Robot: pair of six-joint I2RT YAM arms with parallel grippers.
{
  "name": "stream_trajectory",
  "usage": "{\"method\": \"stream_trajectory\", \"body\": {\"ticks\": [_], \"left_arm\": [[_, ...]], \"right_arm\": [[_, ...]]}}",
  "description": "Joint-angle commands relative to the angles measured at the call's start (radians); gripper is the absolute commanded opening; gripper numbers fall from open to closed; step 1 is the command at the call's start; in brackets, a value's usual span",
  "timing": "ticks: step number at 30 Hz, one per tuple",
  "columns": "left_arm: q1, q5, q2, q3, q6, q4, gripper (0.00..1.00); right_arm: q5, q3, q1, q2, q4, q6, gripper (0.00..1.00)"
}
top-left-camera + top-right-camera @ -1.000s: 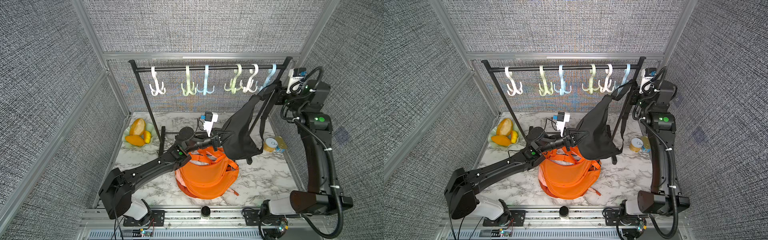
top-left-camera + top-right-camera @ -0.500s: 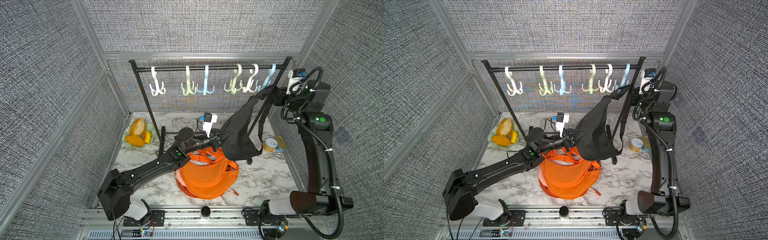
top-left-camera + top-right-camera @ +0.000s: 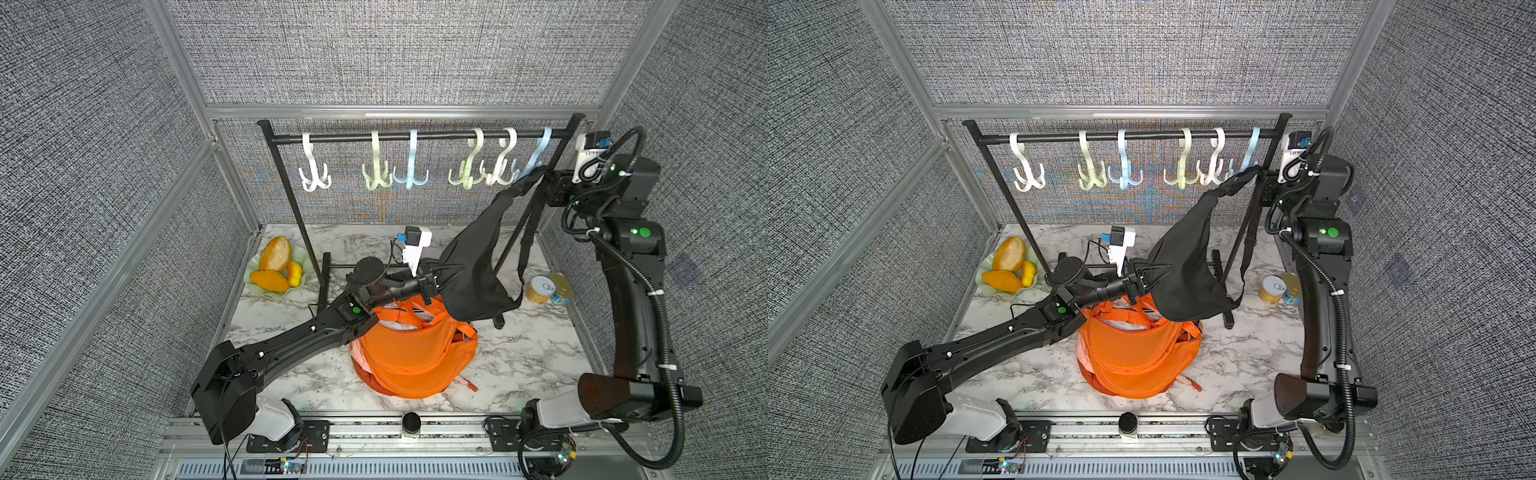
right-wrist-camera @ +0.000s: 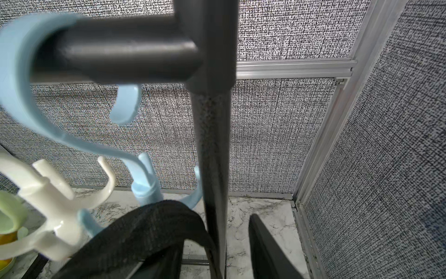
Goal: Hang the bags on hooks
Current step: Hang the bag on the hook.
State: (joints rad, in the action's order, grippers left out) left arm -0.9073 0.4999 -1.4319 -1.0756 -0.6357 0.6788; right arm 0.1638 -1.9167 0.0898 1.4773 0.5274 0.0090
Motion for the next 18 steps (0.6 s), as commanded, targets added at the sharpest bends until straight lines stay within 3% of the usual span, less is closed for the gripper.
{"method": "stream_trajectory", "body": {"ticks": [1,18], "left_arm": [[0.0,-0.004,0.016,0.019,0.01,0.024,0.0],[0.008,0.013,-0.017,0.056,-0.066,0.078,0.0]], "right_arm": [[-0.004,-0.005,-0.004,0.002,0.013,-0.003,0.58],[-0.111,0.117,-0.026,-0.083,-0.022,0.022,0.78]]}}
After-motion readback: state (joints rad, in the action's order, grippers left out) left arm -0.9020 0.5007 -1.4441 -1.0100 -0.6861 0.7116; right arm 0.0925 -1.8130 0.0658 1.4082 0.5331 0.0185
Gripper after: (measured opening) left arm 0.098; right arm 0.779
